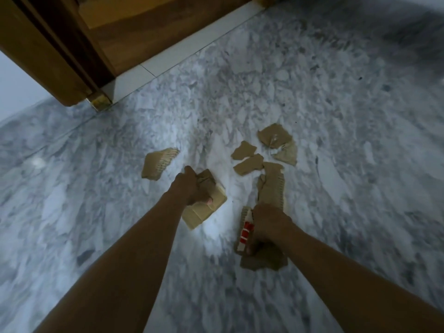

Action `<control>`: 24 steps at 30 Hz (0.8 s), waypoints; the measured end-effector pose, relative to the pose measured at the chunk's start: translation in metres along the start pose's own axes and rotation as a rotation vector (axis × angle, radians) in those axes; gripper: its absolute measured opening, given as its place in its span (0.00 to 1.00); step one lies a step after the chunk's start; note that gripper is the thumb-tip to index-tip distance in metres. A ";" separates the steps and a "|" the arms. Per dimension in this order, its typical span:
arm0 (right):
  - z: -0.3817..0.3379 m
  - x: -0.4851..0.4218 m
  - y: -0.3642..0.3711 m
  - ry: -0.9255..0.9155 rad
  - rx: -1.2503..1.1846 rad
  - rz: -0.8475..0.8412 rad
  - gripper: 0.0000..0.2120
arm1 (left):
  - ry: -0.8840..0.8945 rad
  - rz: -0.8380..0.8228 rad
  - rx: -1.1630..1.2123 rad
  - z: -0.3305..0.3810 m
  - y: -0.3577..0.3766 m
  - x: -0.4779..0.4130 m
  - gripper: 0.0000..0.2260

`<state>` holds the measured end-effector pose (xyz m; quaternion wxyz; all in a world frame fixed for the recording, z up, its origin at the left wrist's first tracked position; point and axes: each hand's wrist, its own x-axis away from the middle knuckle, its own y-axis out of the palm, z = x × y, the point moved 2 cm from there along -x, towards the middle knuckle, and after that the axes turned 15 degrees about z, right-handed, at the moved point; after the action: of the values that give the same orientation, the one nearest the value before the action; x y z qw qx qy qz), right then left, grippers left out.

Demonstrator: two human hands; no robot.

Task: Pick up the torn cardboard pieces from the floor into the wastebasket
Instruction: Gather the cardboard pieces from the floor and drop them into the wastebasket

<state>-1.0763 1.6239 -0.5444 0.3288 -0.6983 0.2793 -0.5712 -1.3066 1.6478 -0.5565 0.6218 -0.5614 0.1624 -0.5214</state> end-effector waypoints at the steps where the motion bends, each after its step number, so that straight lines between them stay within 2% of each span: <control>1: -0.001 0.002 -0.002 -0.021 0.016 -0.009 0.48 | -0.028 -0.006 -0.027 -0.002 0.001 0.001 0.51; 4: -0.002 0.002 -0.005 -0.069 0.027 -0.052 0.45 | -0.051 -0.021 -0.086 -0.008 0.005 0.004 0.55; 7: 0.002 -0.002 -0.022 -0.099 -0.103 -0.128 0.34 | 0.024 -0.046 -0.109 -0.009 0.006 0.010 0.47; 9: 0.010 -0.006 -0.044 -0.083 -0.254 -0.084 0.25 | 0.065 -0.078 -0.054 -0.011 0.006 0.014 0.40; 11: 0.022 -0.013 -0.072 -0.018 -0.418 0.050 0.23 | 0.099 -0.103 -0.010 -0.017 -0.002 0.012 0.34; 12: 0.028 -0.018 -0.082 0.026 -0.488 0.101 0.26 | 0.112 -0.087 0.003 -0.022 -0.011 0.009 0.33; 14: 0.040 -0.031 -0.093 0.125 -0.556 0.154 0.39 | 0.116 0.001 0.074 -0.032 -0.035 -0.002 0.37; 15: 0.041 -0.038 -0.094 0.177 -0.562 0.165 0.45 | 0.103 0.051 0.137 -0.039 -0.049 -0.010 0.41; 17: 0.039 -0.046 -0.089 0.286 -0.489 0.181 0.56 | 0.064 0.107 0.186 -0.051 -0.071 -0.023 0.42; 18: 0.037 -0.049 -0.084 0.310 -0.411 0.179 0.58 | 0.039 0.125 0.163 -0.057 -0.078 -0.030 0.42; 20: 0.030 -0.050 -0.073 0.333 -0.271 0.214 0.55 | 0.007 0.159 0.109 -0.068 -0.083 -0.043 0.45; 22: 0.026 -0.054 -0.063 0.367 -0.271 0.257 0.56 | -0.007 0.200 0.114 -0.076 -0.078 -0.055 0.42; 24: 0.029 -0.063 -0.056 0.385 -0.341 0.279 0.64 | -0.004 0.222 0.125 -0.079 -0.069 -0.065 0.45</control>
<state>-1.0586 1.7115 -0.5431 0.2230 -0.5770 0.5219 -0.5873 -1.4271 1.6719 -0.5466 0.7098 -0.5010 0.1895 -0.4575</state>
